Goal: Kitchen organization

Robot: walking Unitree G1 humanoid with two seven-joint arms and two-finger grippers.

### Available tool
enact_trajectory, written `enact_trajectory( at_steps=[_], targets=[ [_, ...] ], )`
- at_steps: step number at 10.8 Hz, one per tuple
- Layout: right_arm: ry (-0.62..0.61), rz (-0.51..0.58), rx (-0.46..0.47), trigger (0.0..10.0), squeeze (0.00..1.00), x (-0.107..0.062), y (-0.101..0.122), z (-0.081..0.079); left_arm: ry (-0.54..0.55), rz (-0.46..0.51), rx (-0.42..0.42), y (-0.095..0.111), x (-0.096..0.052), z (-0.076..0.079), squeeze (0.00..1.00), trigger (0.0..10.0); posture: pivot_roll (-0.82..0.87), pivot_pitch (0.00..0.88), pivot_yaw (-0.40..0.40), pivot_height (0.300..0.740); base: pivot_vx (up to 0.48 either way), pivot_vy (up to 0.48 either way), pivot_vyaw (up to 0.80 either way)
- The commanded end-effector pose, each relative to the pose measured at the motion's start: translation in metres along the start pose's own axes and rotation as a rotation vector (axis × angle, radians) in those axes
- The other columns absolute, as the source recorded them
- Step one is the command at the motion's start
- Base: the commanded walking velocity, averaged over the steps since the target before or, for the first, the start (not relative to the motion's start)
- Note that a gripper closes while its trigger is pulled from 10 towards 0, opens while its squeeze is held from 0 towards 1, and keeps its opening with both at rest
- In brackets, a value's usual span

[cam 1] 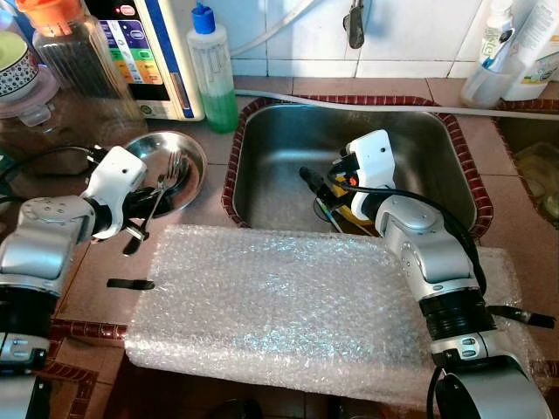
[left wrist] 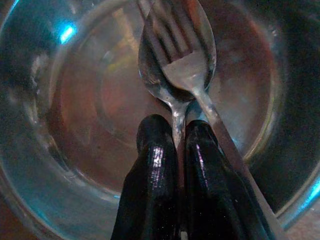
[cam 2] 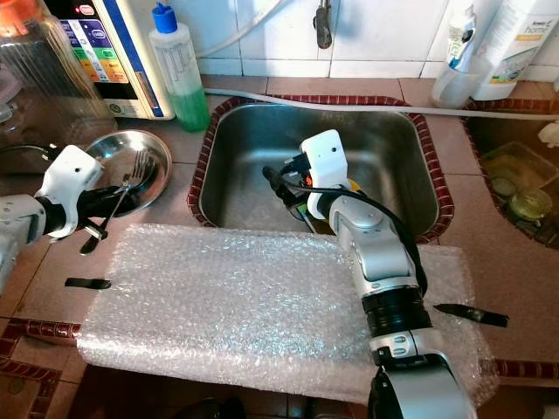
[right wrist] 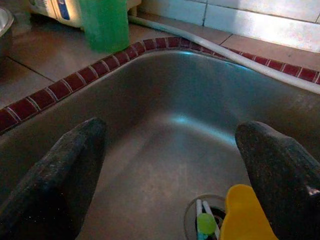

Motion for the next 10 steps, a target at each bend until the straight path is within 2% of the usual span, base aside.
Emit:
enact_trajectory(
  at_steps=[1,2,4,6,7,10],
  targets=[
    [0.004,0.002,0.003,10.0,0.00,0.002,0.002,-0.002,0.024,-0.019,0.067,-0.002,-0.001,0.004,0.00,0.0,-0.13,0.208,0.083,0.740,0.000,0.000,0.00],
    [0.007,0.002,0.004,10.0,0.00,0.002,0.002,-0.003,0.048,-0.007,0.138,0.004,-0.003,0.005,0.00,0.0,-0.13,0.208,0.083,0.740,0.000,0.000,0.00],
    [0.049,0.012,0.033,10.0,0.00,0.004,0.003,-0.011,0.019,-0.060,0.277,0.003,-0.005,0.011,0.00,0.0,-0.11,0.201,0.083,0.740,0.000,0.000,0.00],
    [0.209,0.063,0.088,10.0,0.00,0.002,0.017,-0.043,-0.020,-0.124,0.344,-0.008,-0.001,0.014,0.00,0.0,-0.11,0.194,0.088,0.740,0.000,0.000,0.00],
    [0.245,0.070,0.087,10.0,0.00,0.000,0.018,-0.051,-0.028,-0.149,0.393,-0.008,-0.001,0.011,0.00,0.0,-0.11,0.192,0.091,0.740,0.000,0.000,0.00],
    [0.312,0.081,0.091,10.0,0.00,-0.004,0.021,-0.064,0.084,-0.177,0.575,0.015,-0.005,-0.023,0.00,0.0,-0.11,0.187,0.099,0.740,0.000,0.000,0.00]
  ],
)
Point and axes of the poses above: a point about 5 cm out from each wrist's last joint towards the gripper, its own x axis pointing out of the wrist towards the gripper, its own y axis along the axis of the wrist's last joint, z = x × y, the point moved 6 cm from there along x, pointing out of the wrist towards the gripper
